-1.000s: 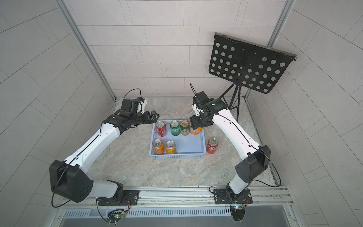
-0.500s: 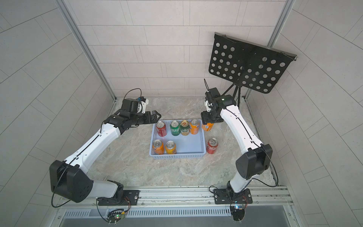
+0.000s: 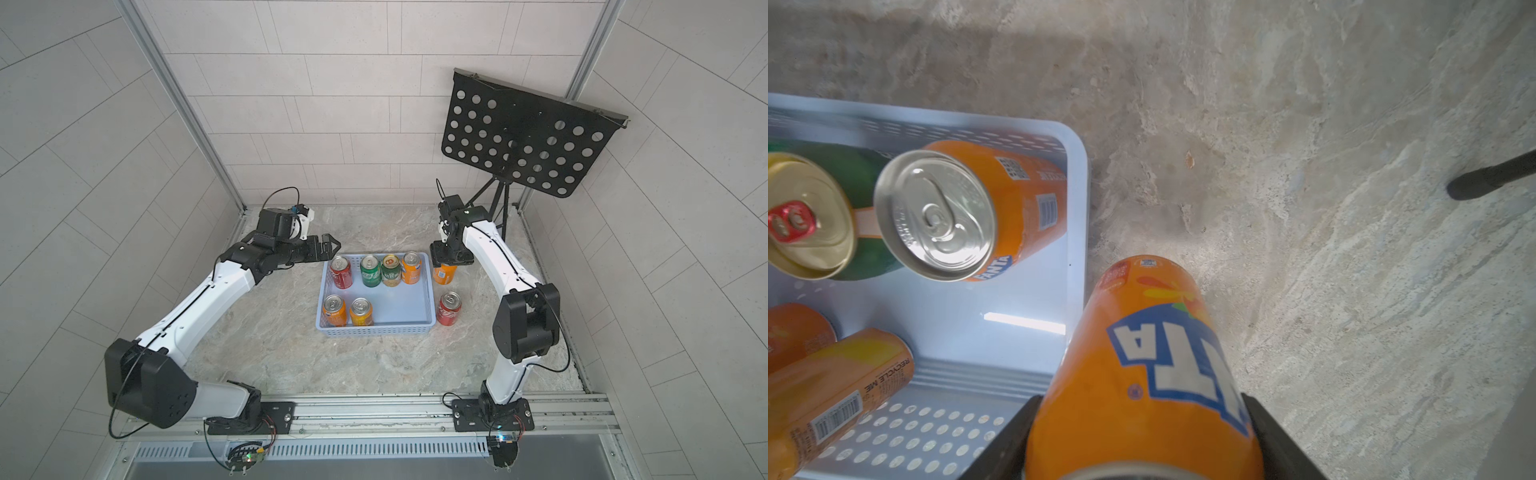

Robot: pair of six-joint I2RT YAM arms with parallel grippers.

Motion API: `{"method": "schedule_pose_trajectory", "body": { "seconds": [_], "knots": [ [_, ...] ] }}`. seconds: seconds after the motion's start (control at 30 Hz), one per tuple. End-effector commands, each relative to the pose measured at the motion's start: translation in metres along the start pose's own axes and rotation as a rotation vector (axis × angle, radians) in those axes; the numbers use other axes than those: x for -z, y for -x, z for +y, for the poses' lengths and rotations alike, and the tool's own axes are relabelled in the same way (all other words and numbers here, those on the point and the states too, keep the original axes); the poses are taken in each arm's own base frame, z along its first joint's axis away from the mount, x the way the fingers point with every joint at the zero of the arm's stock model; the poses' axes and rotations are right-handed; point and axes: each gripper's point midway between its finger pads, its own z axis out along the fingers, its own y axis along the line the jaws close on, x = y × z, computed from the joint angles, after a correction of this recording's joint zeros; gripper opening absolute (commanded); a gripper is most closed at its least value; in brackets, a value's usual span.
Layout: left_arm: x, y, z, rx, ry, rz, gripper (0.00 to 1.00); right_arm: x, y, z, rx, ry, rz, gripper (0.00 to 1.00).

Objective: Take out the drinks from the basket
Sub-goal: Place the drink at the center of the board.

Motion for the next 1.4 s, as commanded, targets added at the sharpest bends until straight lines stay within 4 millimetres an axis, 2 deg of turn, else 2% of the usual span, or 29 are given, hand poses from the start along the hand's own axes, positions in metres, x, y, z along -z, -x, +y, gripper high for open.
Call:
{"method": "schedule_pose_trajectory", "body": {
  "seconds": [0.0,0.77,1.37],
  "knots": [
    [0.001,-0.002,-0.001,-0.021,0.001,-0.004,1.00,-0.001,0.009,-0.002,-0.005,-0.002,-0.057,0.00],
    [-0.005,-0.005,0.003,-0.017,0.010,0.006,1.00,-0.046,-0.003,0.000,-0.057,0.032,-0.074,0.00],
    [-0.004,-0.005,0.003,-0.022,0.014,0.007,1.00,-0.057,-0.017,0.001,-0.054,0.049,-0.060,0.07]
  ]
}}
